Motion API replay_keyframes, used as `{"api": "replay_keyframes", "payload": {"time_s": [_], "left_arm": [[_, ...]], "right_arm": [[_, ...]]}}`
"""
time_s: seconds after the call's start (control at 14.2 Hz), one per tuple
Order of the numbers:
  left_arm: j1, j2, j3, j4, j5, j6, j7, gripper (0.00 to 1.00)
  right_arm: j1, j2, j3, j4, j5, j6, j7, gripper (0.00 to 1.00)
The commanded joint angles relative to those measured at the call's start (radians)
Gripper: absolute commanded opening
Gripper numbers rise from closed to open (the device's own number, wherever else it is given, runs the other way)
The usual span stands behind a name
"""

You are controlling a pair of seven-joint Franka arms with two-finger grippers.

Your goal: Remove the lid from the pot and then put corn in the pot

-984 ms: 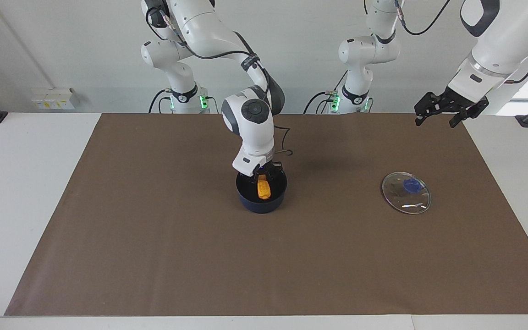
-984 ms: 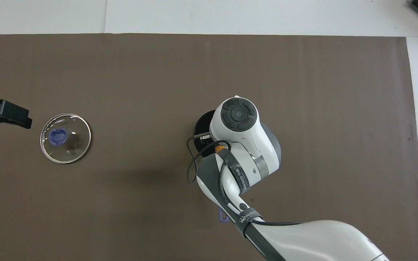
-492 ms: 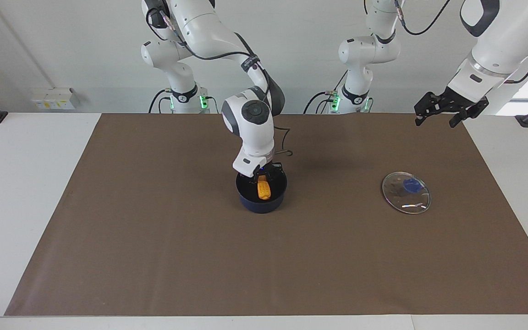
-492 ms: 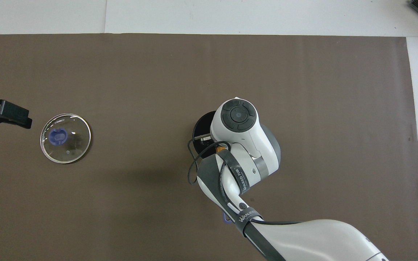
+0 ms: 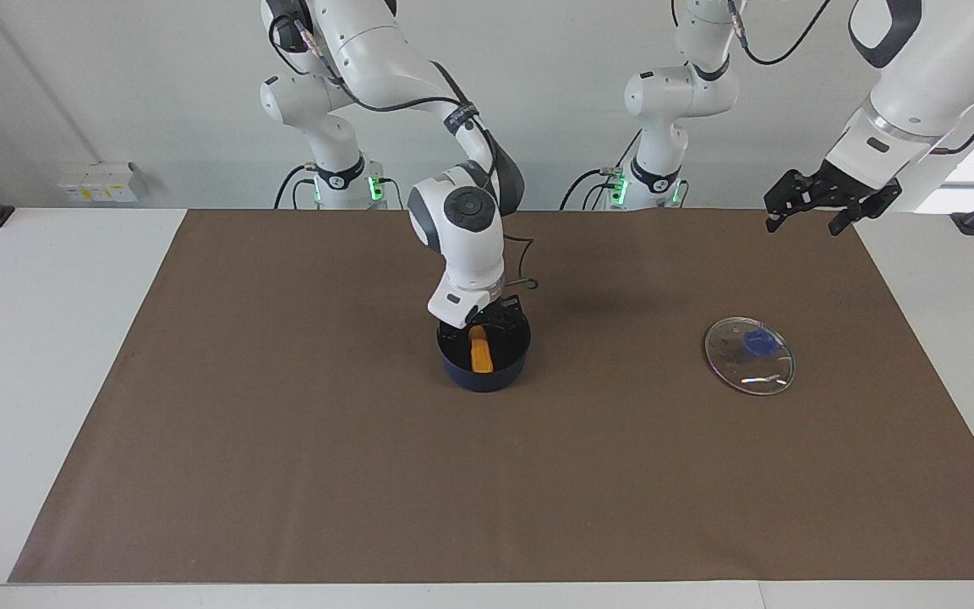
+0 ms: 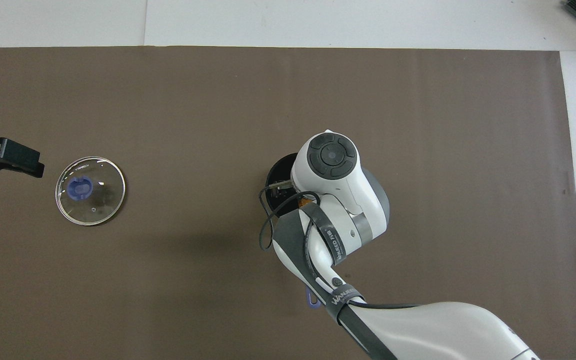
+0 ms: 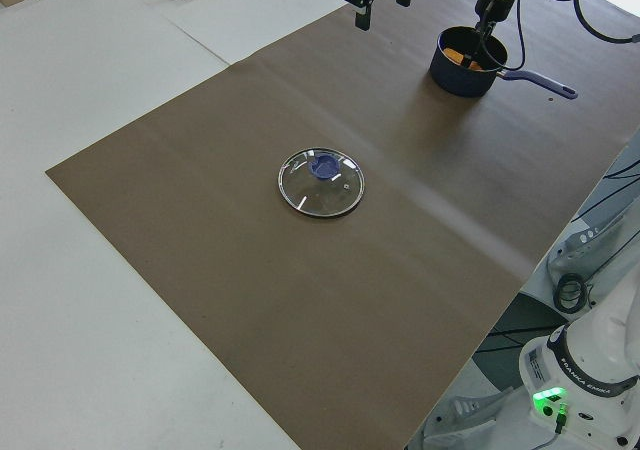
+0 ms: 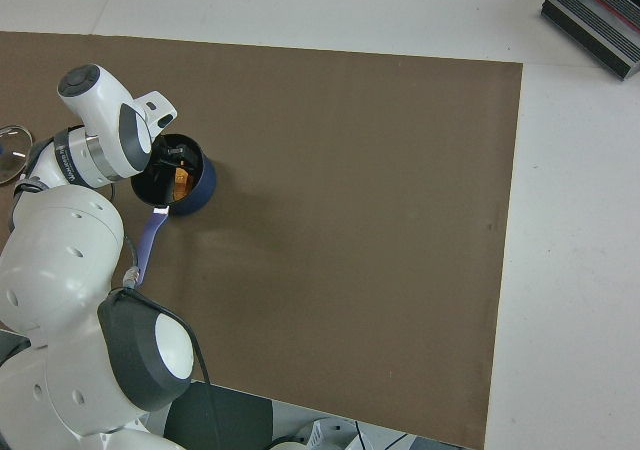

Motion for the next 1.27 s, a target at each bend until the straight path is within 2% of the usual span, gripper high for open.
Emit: {"api": "replay_keyframes", "payload": {"time_s": [0.0, 0.28, 0.56, 0.84, 1.19], "left_arm": [[0.006, 0.011, 0.000, 0.026, -0.009, -0.026, 0.012, 1.00], [0.007, 0.011, 0.000, 0.026, -0.009, -0.026, 0.012, 1.00], [0.007, 0.011, 0.000, 0.026, -0.009, -0.026, 0.012, 1.00], [0.007, 0.011, 0.000, 0.026, -0.009, -0.026, 0.012, 1.00], [0.007, 0.011, 0.000, 0.026, -0.009, -0.026, 0.012, 1.00]], "right_arm": [[-0.050, -0.071, 0.001, -0.006, 0.011, -0.014, -0.034, 1.00], [-0.159, -0.186, 0.001, -0.006, -0.001, -0.109, -0.038, 1.00], [-0.222, -0.275, 0.001, -0.005, -0.052, -0.210, -0.047, 1.00], [-0.340, -0.389, 0.001, 0.001, -0.044, -0.339, -0.159, 1.00], [-0.455, -0.447, -0.003, 0.069, -0.032, -0.518, -0.211, 1.00]]}}
